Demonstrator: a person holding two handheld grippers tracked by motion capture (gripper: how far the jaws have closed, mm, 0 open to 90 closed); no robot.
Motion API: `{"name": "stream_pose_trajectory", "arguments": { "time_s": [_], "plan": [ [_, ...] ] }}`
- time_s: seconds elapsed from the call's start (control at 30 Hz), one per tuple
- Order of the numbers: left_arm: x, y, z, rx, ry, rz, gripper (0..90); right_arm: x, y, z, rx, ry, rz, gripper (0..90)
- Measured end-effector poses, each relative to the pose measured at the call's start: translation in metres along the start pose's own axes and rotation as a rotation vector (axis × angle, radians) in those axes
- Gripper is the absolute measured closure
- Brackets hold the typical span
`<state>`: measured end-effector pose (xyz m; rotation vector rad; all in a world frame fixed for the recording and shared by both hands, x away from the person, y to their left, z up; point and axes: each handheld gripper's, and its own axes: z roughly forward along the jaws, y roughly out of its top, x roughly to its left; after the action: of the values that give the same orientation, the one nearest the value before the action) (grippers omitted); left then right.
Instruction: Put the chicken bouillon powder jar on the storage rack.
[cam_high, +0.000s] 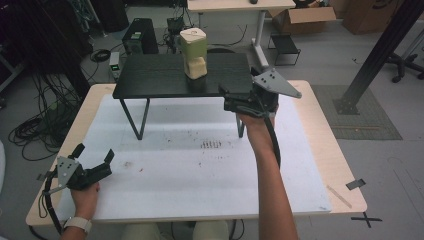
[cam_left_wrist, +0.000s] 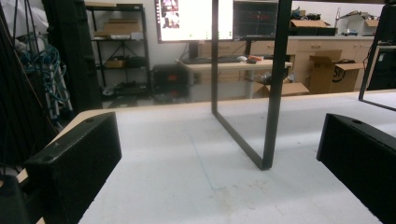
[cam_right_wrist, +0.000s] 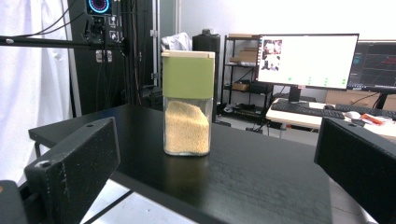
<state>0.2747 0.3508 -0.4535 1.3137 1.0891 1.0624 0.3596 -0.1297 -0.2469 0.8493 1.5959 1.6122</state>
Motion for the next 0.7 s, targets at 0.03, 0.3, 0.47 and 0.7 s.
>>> {"name": "stream_pose_trajectory", "arguments": {
  "time_s": [0.03, 0.3, 0.47, 0.7],
  "plan": [
    [0.000, 0.000, 0.000, 0.000, 0.000, 0.000, 0.2, 0.000, -0.004, -0.006, -0.008, -0.002, 0.000, 0.0],
    [0.000, 0.000, 0.000, 0.000, 0.001, 0.002, 0.2, -0.002, -0.019, -0.027, -0.044, -0.020, 0.000, 0.0],
    [0.000, 0.000, 0.000, 0.001, 0.001, 0.002, 0.2, -0.005, -0.033, -0.041, -0.061, -0.038, -0.006, 0.0],
    [0.000, 0.000, 0.000, -0.001, 0.000, 0.003, 0.2, -0.008, -0.051, -0.060, -0.087, -0.071, 0.013, 0.0]
  ]
}}
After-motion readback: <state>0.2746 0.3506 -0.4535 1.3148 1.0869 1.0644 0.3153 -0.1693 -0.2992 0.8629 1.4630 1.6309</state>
